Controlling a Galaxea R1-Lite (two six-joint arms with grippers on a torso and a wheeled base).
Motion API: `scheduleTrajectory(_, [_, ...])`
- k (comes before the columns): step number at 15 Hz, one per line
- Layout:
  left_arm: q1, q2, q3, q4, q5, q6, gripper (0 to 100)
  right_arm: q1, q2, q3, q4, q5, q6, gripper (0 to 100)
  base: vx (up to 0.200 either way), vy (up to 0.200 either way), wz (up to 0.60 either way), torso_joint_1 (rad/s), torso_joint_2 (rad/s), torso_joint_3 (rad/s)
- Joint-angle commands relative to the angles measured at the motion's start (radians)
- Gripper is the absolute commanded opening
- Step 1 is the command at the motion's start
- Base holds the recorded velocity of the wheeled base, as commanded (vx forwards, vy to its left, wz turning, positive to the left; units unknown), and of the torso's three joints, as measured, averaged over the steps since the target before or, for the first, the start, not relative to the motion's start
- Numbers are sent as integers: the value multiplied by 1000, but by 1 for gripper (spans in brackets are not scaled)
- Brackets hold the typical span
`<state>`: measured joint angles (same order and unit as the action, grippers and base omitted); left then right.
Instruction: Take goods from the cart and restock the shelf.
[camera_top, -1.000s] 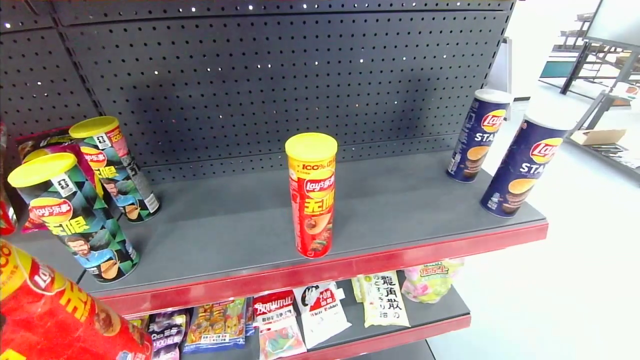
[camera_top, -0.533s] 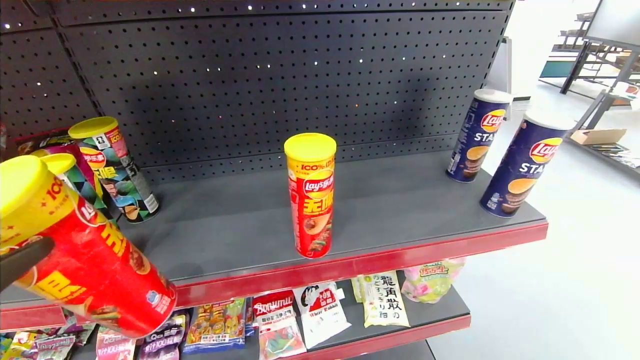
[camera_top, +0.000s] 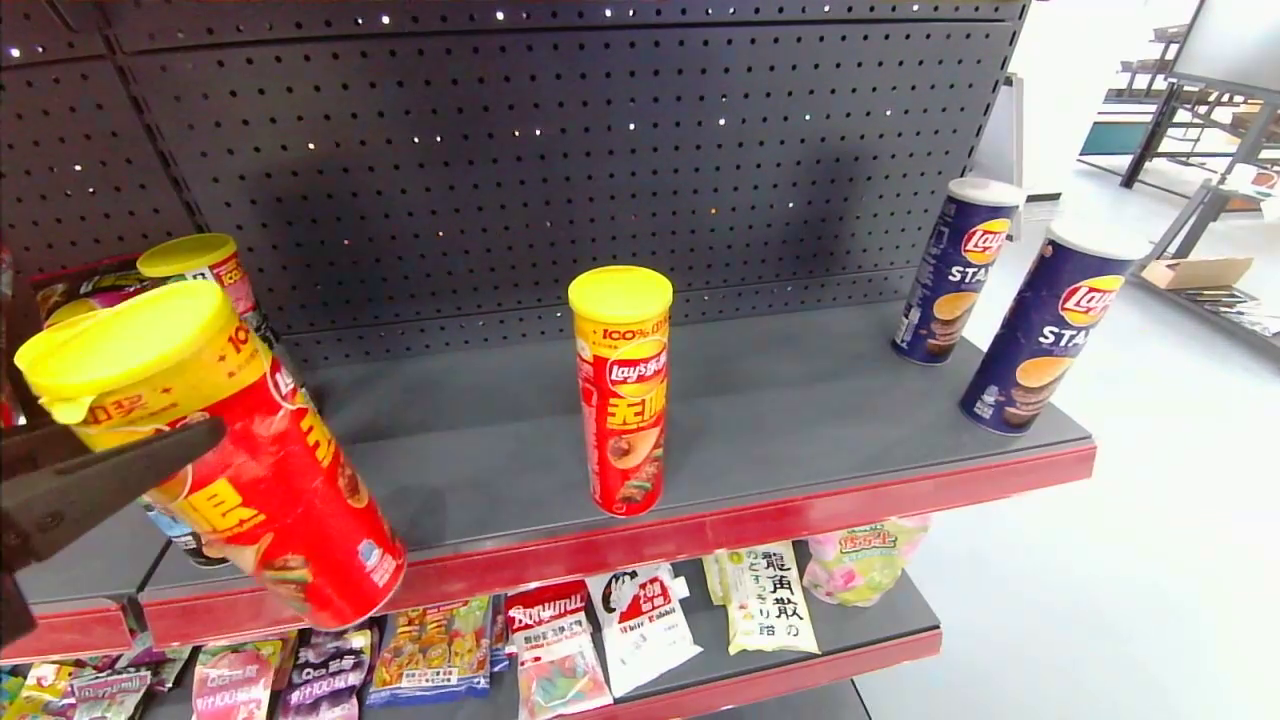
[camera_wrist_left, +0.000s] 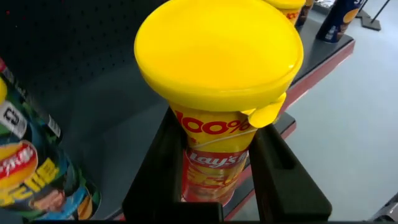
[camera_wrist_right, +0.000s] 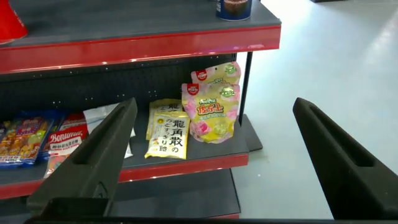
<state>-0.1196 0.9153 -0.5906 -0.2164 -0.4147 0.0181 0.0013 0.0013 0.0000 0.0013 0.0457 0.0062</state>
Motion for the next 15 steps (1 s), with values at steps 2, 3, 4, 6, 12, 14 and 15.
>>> scheduleTrajectory(2, [-71, 235, -26, -144, 1, 0, 0, 0, -1, 0, 0, 0, 0, 100, 0, 0, 0, 0, 0, 0])
scheduleTrajectory(3, [-104, 277, -64, -166, 2, 0, 0, 0, 0, 0, 0, 0, 0, 100, 0, 0, 0, 0, 0, 0])
scheduleTrajectory(4, [-117, 306, -94, -169, 4, 0, 0, 0, -1, 0, 0, 0, 0, 100, 0, 0, 0, 0, 0, 0])
scheduleTrajectory(6, [-140, 413, -207, -169, 14, 0, 0, 0, 0, 0, 0, 0, 0, 100, 0, 0, 0, 0, 0, 0])
scheduleTrajectory(12, [-166, 692, -399, -215, 65, 31, 0, 0, 0, 0, 0, 0, 0, 100, 0, 0, 0, 0, 0, 0])
scheduleTrajectory(14, [-180, 815, -506, -251, 65, 33, 0, 0, 0, 0, 0, 0, 0, 100, 0, 0, 0, 0, 0, 0])
scheduleTrajectory(15, [-180, 844, -541, -251, 65, 33, 0, 0, 0, 0, 0, 0, 0, 100, 0, 0, 0, 0, 0, 0])
